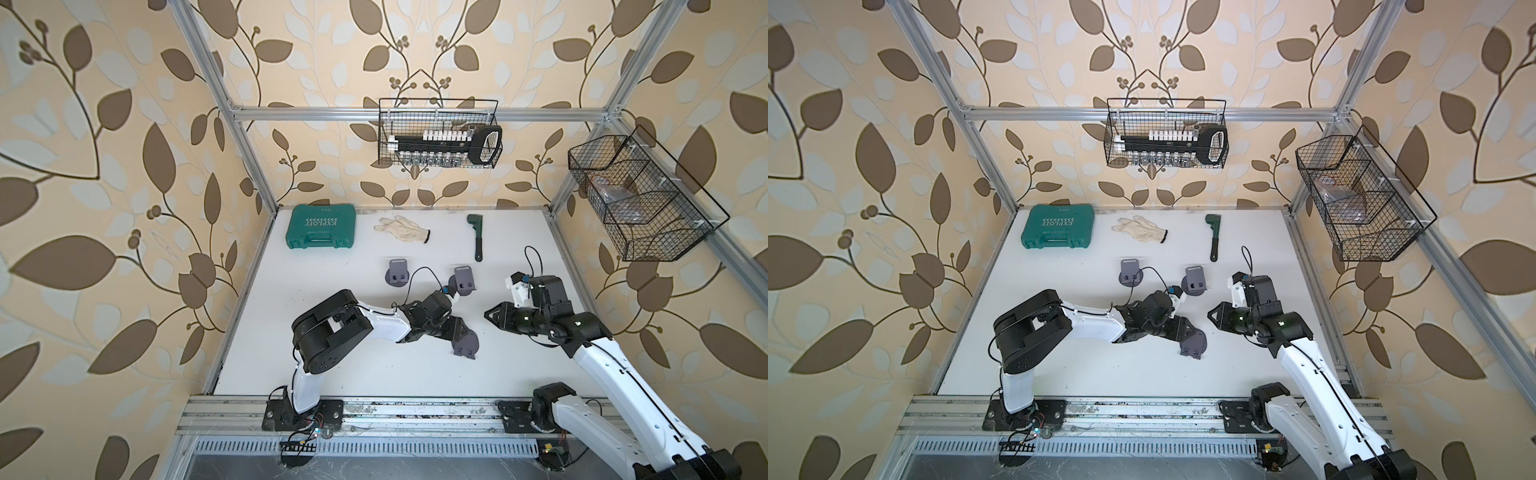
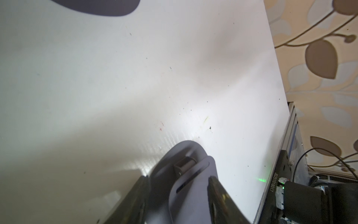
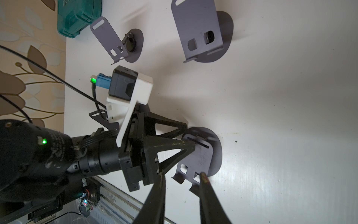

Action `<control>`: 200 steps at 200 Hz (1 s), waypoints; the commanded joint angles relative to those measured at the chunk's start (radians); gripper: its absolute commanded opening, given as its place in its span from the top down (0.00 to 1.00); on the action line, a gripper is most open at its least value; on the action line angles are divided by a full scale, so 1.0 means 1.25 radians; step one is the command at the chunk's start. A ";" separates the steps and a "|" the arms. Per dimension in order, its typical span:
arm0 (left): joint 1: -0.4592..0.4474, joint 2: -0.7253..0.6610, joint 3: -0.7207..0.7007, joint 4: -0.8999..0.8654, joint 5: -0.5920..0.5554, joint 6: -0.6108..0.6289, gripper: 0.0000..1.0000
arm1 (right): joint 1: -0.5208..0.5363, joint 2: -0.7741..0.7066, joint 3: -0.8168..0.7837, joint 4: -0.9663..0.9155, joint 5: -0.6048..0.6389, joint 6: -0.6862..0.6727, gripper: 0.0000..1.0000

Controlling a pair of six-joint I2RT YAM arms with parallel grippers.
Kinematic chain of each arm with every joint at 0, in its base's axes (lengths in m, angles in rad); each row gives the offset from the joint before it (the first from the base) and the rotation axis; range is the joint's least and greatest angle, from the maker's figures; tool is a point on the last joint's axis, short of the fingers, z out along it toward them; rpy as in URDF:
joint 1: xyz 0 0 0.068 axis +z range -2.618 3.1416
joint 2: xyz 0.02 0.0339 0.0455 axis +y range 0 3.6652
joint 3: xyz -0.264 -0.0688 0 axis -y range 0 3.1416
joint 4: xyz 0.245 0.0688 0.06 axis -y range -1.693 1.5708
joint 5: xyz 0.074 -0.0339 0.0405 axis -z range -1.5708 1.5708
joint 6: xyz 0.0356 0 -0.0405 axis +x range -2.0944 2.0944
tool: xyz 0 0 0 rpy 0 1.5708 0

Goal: Open the phone stand
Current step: Pick up the phone stand at the center of the board.

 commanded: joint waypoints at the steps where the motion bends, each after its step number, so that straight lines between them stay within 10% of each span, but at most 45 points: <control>1: 0.004 0.011 0.005 0.002 0.020 -0.007 0.49 | -0.003 -0.005 -0.009 0.006 0.001 -0.003 0.74; 200: -0.004 -0.072 -0.043 0.024 -0.003 0.042 0.42 | -0.002 0.007 -0.018 0.009 -0.002 0.000 0.75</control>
